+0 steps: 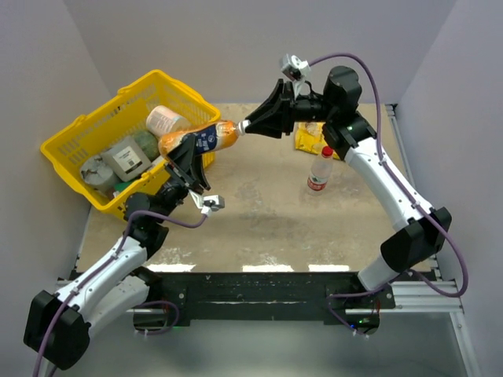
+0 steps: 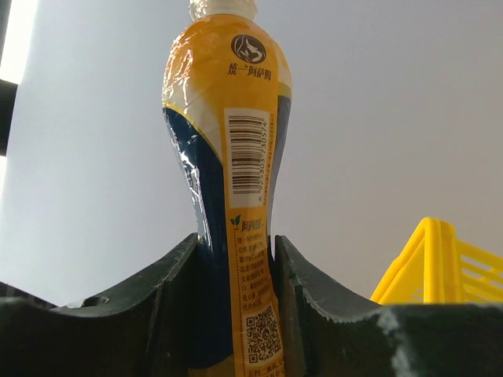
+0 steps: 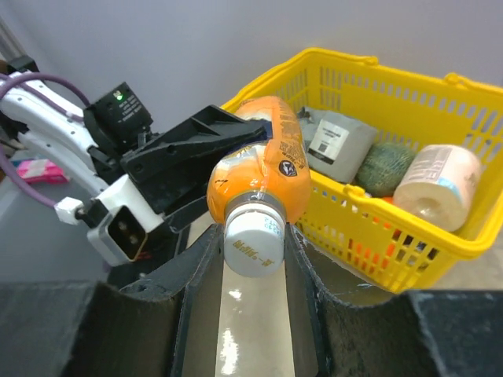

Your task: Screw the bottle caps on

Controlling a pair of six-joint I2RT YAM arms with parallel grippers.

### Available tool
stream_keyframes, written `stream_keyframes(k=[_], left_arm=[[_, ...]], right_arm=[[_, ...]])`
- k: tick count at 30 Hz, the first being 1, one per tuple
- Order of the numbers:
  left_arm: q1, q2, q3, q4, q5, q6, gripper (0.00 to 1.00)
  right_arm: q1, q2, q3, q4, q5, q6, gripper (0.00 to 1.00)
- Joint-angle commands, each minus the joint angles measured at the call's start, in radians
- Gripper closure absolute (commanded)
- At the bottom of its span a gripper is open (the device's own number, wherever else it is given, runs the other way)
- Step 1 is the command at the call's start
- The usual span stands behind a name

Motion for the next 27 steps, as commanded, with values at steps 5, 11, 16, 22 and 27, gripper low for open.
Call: stream_keyframes(k=[5, 11, 16, 22, 27], left_arm=[[-0.007, 0.054, 0.023, 0.076, 0.056, 0.156, 1.0], [-0.097, 0.074, 0.031, 0.081, -0.028, 0.19, 1.0], [-0.133, 0.098, 0.02, 0.091, -0.018, 0.326, 1.0], [-0.134, 0.178, 0.009, 0.137, 0.016, 0.535, 1.0], [-0.143, 0.227, 0.017, 0.171, -0.012, 0.558, 1.0]], right_arm=[[0.0, 0.083, 0.04, 0.102, -0.042, 0.461, 1.0], [-0.002, 0.029, -0.042, 0.119, 0.11, 0.51, 1.0], [-0.003, 0.07, -0.013, 0.064, 0.126, 0.579, 1.0], [-0.003, 0.125, 0.089, -0.098, 0.133, 0.573, 1.0], [-0.015, 0.133, 0.098, -0.136, 0.137, 0.599, 1.0]])
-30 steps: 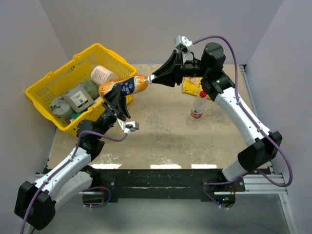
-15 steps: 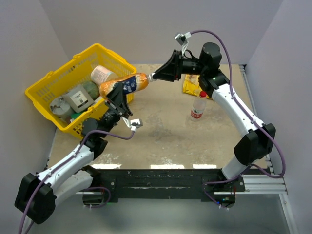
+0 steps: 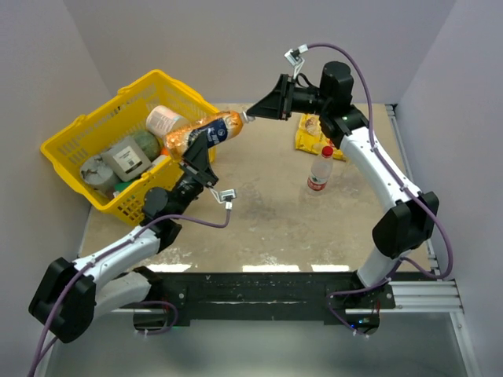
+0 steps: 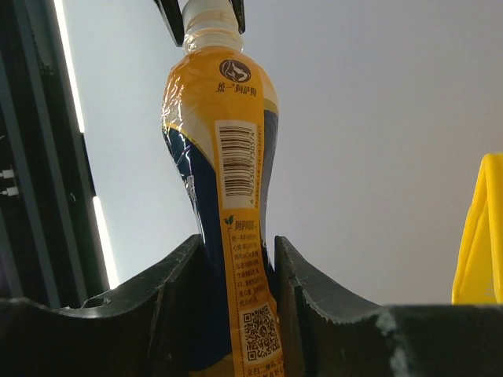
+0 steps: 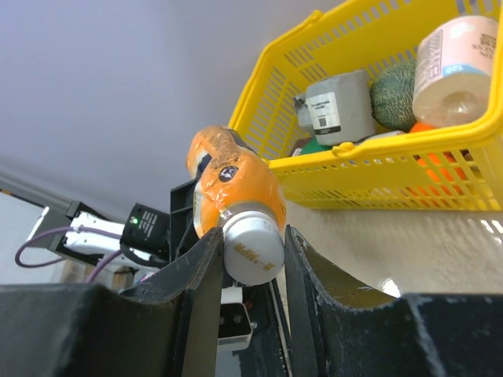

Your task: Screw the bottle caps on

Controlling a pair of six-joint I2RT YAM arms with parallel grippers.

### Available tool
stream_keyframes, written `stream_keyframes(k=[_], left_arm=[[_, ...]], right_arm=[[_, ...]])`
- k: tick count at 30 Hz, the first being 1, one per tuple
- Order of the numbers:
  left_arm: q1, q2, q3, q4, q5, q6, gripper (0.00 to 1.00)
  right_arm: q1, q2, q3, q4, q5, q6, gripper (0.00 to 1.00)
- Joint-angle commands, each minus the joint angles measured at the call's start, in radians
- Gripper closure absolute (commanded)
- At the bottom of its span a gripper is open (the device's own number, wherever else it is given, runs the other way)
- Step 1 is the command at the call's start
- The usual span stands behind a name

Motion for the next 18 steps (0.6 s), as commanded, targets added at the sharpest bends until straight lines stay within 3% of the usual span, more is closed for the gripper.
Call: stream_keyframes(k=[1, 8, 15, 17, 18], left_arm=[[-0.06, 0.034, 0.017, 0.039, 0.146, 0.093, 1.0], [-0.072, 0.057, 0.02, 0.043, 0.052, 0.154, 1.0], [-0.084, 0.017, 0.066, -0.052, -0.086, 0.011, 1.0], [-0.081, -0.004, 0.088, -0.15, -0.17, -0.103, 1.0], [-0.083, -0.026, 0.124, -0.204, -0.201, -0.149, 1.0]], right_arm=[[0.027, 0.01, 0.03, -0.081, -0.019, 0.074, 1.0], [-0.015, 0.048, 0.055, -0.084, 0.007, 0.179, 1.0], [-0.013, 0.03, 0.071, -0.021, -0.005, 0.156, 0.99], [-0.02, 0.014, 0.049, -0.031, -0.011, 0.131, 0.86], [-0.023, 0.008, 0.036, -0.012, -0.016, 0.13, 0.7]])
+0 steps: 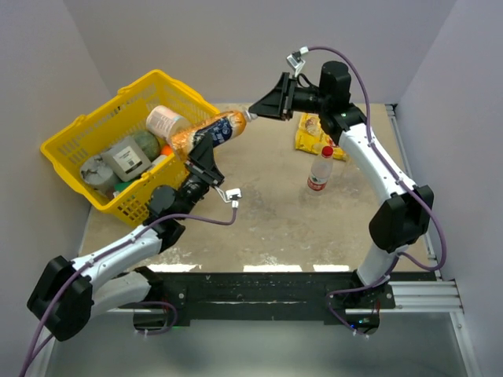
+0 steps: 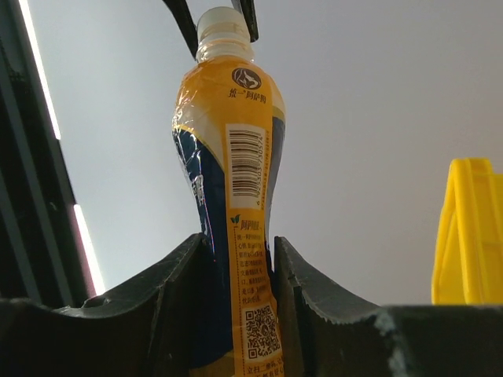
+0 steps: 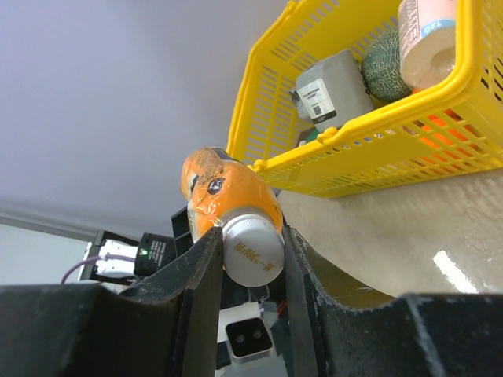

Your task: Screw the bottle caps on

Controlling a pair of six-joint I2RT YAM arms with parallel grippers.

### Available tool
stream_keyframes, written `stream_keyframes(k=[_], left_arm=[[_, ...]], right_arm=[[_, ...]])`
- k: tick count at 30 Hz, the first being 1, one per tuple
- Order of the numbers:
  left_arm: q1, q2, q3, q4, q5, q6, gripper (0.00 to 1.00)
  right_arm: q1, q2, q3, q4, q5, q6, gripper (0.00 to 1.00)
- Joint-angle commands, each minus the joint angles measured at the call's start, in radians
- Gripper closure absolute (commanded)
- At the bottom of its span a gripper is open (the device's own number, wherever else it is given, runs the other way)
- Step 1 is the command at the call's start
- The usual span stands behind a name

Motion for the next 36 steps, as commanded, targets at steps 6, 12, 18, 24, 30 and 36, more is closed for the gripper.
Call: stream_keyframes(k=[6, 12, 18, 24, 30, 36], left_arm=[[-0.014, -0.139, 0.187, -0.543, -0.197, -0.536, 1.0], [-0.007, -0.224, 0.19, -0.71, -0.158, -0.828, 1.0], [0.003, -0.31, 0.242, -0.909, 0.023, -1.01, 1.0], [0.003, -0.328, 0.29, -0.93, 0.145, -1.102, 1.0], [0.005, -0.333, 0.308, -0.982, 0.226, -0.992, 1.0], [0.006, -0.328, 0.316, -1.016, 0.309, -0.886, 1.0]], right_arm=[[-0.054, -0.057, -0.024, 0.132, -0.039, 0.039, 0.01], [-0.127, -0.025, 0.05, 0.396, -0.189, -0.002, 0.01], [-0.117, -0.207, -0.087, 0.154, -0.211, -0.825, 0.08], [-0.086, -0.394, -0.301, -0.008, -0.141, -1.557, 0.25], [-0.078, -0.422, -0.308, -0.259, -0.196, -2.005, 0.36], [-0.075, -0.414, -0.279, -0.438, -0.219, -2.363, 0.41]])
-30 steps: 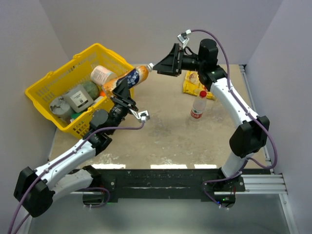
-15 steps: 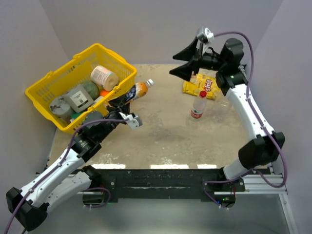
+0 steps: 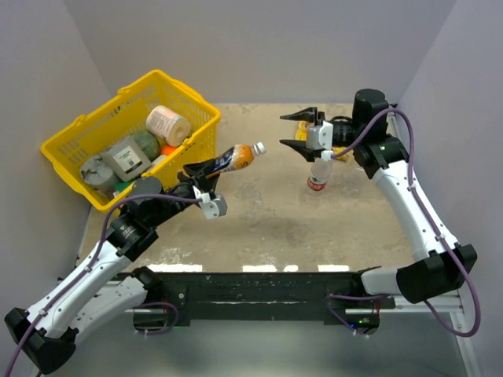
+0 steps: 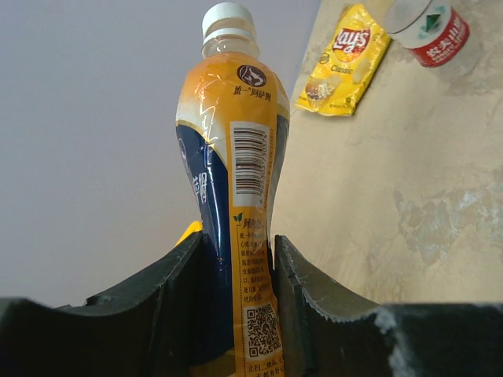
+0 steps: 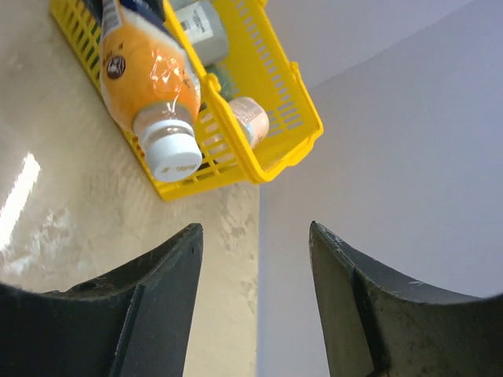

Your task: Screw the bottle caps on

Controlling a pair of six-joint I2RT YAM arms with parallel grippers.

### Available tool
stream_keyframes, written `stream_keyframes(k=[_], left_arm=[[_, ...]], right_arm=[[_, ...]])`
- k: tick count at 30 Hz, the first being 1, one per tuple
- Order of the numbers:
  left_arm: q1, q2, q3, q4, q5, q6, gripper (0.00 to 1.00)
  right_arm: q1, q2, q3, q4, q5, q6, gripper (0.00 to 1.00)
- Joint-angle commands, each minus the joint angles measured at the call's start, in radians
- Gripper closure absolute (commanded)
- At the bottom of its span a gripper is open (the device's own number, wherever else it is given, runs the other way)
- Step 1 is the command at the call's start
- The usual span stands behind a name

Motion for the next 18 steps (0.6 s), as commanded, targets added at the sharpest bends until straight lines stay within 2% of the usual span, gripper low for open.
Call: stream_keyframes(k=[1, 6, 7, 10, 14, 18], left_arm=[[0.006, -0.001, 0.046, -0.02, 0.106, 0.091, 1.0], [0.006, 0.021, 0.067, -0.024, 0.127, 0.099, 1.0], [0.006, 0.024, 0.073, -0.022, 0.132, 0.097, 1.0], [0.008, 0.028, 0.076, -0.011, 0.14, 0.099, 1.0], [0.008, 0.03, 0.075, 0.001, 0.157, 0.102, 1.0], [0.008, 0.033, 0.069, 0.001, 0.178, 0.13, 1.0]], right_arm=[[0.007, 0.014, 0.059, -0.259, -0.044, -0.502, 0.41], [0.033, 0.032, 0.101, -0.528, -0.053, -0.761, 0.42], [0.039, 0.031, 0.101, -0.568, -0.053, -0.864, 0.41], [0.051, 0.031, 0.101, -0.683, -0.07, -0.982, 0.39], [0.07, 0.022, 0.091, -0.703, -0.093, -0.996, 0.39], [0.087, -0.005, 0.053, -0.59, -0.092, -0.921, 0.43]])
